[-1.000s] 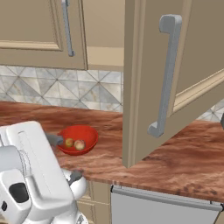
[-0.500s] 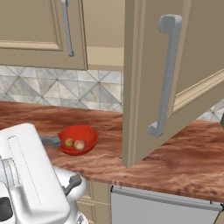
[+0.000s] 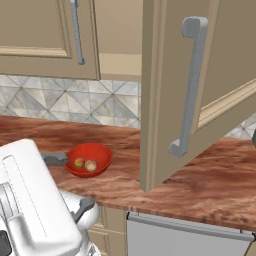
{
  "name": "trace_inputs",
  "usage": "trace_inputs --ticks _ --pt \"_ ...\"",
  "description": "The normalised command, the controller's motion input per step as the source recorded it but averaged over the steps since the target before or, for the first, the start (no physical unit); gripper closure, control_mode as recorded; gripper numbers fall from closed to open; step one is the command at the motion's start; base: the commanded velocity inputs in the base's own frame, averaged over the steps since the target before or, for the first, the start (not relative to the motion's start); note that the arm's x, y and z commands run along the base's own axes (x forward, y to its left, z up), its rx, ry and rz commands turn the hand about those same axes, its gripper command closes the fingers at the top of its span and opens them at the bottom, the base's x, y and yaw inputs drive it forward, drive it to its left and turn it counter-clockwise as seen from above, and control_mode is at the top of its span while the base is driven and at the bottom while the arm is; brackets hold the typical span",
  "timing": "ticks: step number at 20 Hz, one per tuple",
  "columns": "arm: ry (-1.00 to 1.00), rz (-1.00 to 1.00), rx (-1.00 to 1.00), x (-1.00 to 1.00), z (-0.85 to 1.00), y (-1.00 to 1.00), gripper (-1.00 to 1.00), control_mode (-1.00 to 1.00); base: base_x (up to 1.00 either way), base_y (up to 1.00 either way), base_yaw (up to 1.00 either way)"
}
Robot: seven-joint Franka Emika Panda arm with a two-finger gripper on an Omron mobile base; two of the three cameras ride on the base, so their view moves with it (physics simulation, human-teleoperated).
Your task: Open the cabinet. Pick the apple and peach from the cabinet and place them into the bowl. Then close the cabinet.
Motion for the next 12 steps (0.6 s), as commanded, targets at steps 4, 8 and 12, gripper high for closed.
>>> trace_inputs --ticks 4,8,12 --pt "-0.02 0.06 0.0 0.18 0.0 -0.51 -1.0 -1.0 0.0 0.0 0.0" --pt "-0.08 0.12 0.0 0.28 -0.04 -0.52 -1.0 -1.0 0.0 0.0 0.0" --pt "-0.05 0.17 0.02 0.23 -0.15 -0.34 -1.0 -1.0 0.0 0.0 0.0"
